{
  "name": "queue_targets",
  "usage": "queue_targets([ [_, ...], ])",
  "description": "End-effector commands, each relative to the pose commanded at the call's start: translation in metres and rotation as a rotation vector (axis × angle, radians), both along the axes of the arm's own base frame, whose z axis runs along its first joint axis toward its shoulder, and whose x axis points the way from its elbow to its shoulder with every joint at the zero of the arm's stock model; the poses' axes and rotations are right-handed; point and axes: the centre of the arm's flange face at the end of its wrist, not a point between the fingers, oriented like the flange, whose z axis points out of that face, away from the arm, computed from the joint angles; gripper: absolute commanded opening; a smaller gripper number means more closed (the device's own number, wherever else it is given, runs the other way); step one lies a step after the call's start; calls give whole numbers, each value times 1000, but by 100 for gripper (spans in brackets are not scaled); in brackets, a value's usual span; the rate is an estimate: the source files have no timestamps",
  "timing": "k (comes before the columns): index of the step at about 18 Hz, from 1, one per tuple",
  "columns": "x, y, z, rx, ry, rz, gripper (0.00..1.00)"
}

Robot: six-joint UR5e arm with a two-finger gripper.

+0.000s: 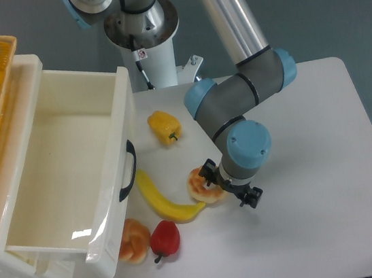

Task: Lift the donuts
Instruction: 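Close the gripper on the edge of the ring donut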

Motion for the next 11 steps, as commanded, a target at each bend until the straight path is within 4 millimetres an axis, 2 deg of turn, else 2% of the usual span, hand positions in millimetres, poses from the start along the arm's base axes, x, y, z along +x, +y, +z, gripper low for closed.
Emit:
queue_targets([
  [11,6,-4,-6,-11,-13,-3,100],
])
